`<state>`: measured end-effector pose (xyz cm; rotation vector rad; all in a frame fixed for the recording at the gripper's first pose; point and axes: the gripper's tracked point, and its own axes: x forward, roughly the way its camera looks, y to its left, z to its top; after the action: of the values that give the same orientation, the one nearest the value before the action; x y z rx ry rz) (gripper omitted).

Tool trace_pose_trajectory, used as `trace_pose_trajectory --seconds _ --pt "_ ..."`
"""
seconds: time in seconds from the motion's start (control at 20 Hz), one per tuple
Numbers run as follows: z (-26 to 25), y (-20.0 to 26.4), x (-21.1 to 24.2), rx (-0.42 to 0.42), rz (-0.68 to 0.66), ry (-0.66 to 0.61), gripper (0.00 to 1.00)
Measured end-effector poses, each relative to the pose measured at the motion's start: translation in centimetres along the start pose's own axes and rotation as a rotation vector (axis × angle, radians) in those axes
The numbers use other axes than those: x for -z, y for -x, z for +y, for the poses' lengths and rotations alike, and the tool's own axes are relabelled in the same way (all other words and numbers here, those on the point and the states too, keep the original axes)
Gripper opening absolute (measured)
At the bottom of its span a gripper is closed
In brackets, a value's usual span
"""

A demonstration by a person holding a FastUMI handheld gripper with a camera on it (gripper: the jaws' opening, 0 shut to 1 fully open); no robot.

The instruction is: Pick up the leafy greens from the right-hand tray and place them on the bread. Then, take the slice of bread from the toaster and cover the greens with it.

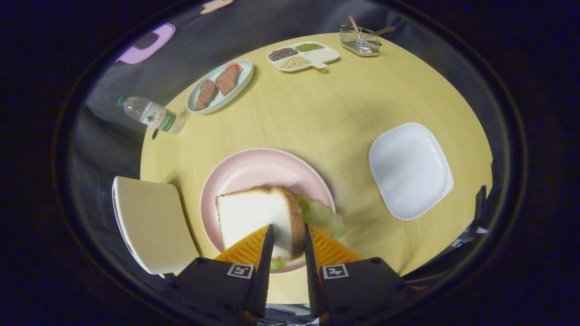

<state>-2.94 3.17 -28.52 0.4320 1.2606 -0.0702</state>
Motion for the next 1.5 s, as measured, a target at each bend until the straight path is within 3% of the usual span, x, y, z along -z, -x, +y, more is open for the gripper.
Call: trace_pose_trajectory --seconds 0.35,0.8,1.0,1.5 --pt "-2.4 1.2 0.9 0.102 0.027 0.083 1.00" --pt "-3.8 6.9 -0.9 0.175 -0.088 0.175 1.00" --pt "-3.5 9.4 -2.9 0.198 -0.206 0.246 1.00" --pt "2.5 15.4 -10.0 0.002 -0.632 0.435 1.00"
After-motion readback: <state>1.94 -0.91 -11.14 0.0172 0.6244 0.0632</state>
